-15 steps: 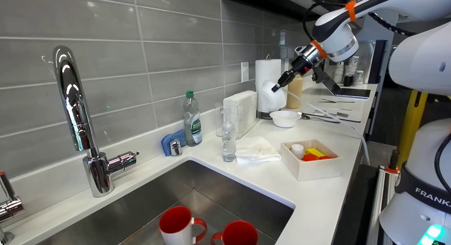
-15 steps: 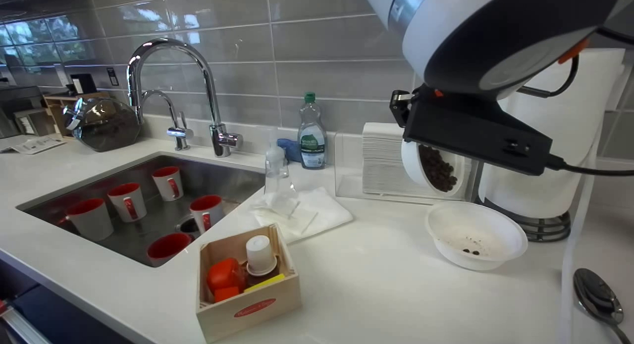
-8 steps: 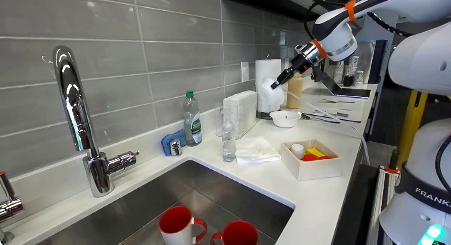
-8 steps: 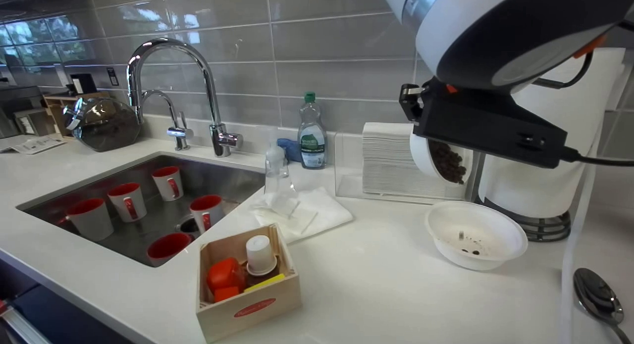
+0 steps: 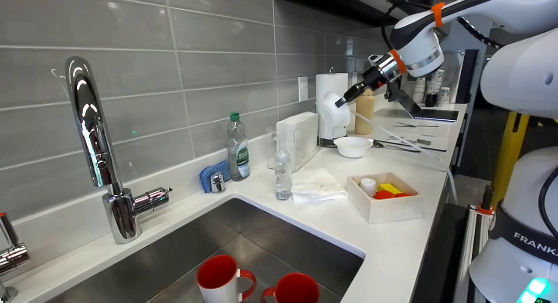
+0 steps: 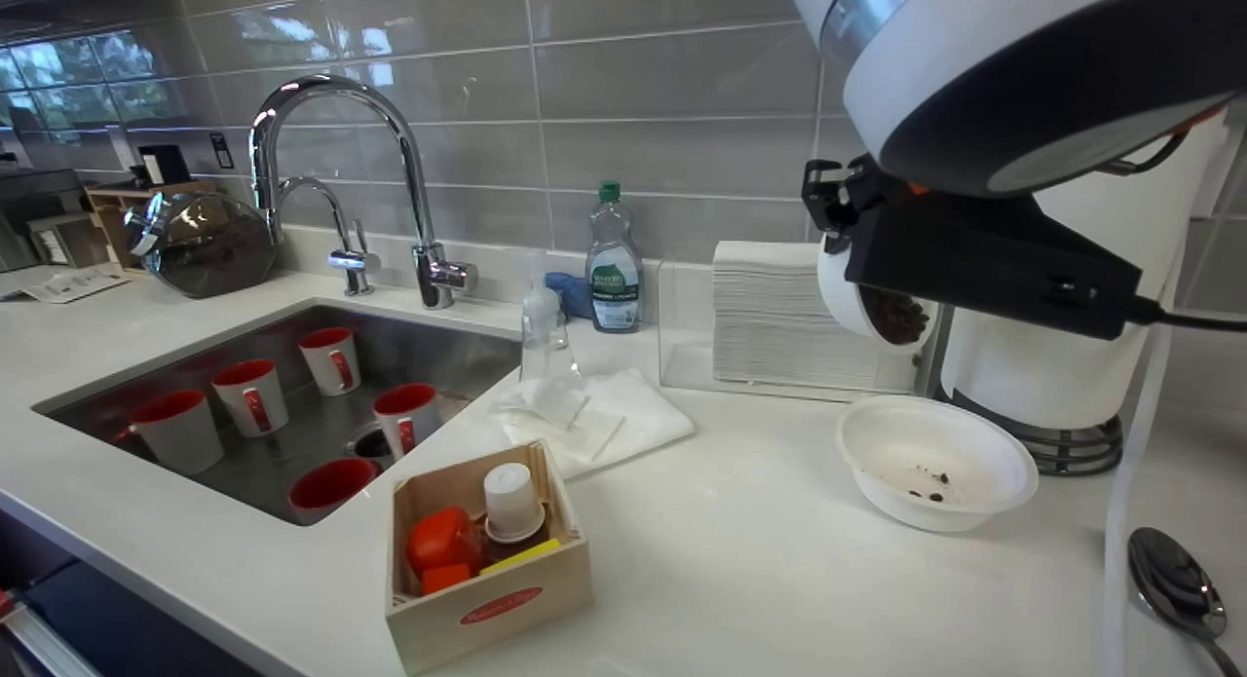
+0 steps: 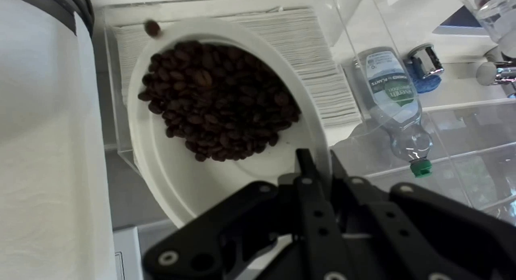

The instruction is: Pour the contents out of the bowl on the left and into the bowl on the right.

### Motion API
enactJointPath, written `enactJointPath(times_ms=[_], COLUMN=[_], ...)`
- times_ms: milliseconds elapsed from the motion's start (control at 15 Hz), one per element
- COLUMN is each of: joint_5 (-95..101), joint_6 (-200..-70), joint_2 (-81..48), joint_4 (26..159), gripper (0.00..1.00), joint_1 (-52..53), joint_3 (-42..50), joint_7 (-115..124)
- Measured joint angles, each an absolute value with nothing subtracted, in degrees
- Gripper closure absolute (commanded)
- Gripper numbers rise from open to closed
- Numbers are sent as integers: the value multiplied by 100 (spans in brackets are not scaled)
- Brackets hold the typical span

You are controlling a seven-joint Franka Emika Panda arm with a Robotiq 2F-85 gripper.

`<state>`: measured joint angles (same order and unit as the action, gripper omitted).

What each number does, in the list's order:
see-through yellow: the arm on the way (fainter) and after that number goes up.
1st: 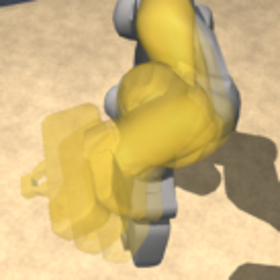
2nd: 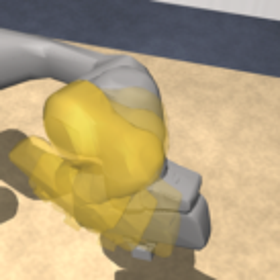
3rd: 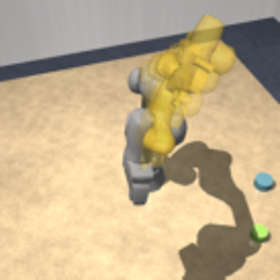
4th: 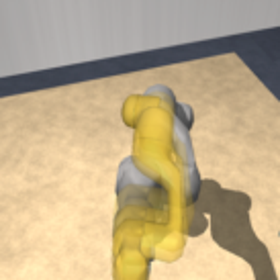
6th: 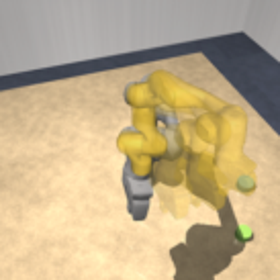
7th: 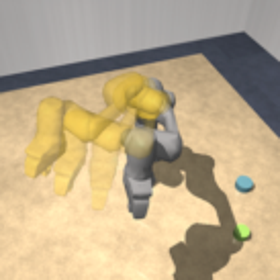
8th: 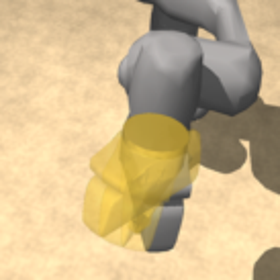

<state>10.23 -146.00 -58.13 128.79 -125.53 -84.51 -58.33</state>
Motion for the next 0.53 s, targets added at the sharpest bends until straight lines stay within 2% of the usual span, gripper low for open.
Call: enactJointPath(times_ms=[533], joint_5=[642], joint_6=[-14213], joint_2=[-6277], joint_4=[12684], gripper=[100], joint_1=[-12621], joint_3=[-8451], joint_7=[-6209])
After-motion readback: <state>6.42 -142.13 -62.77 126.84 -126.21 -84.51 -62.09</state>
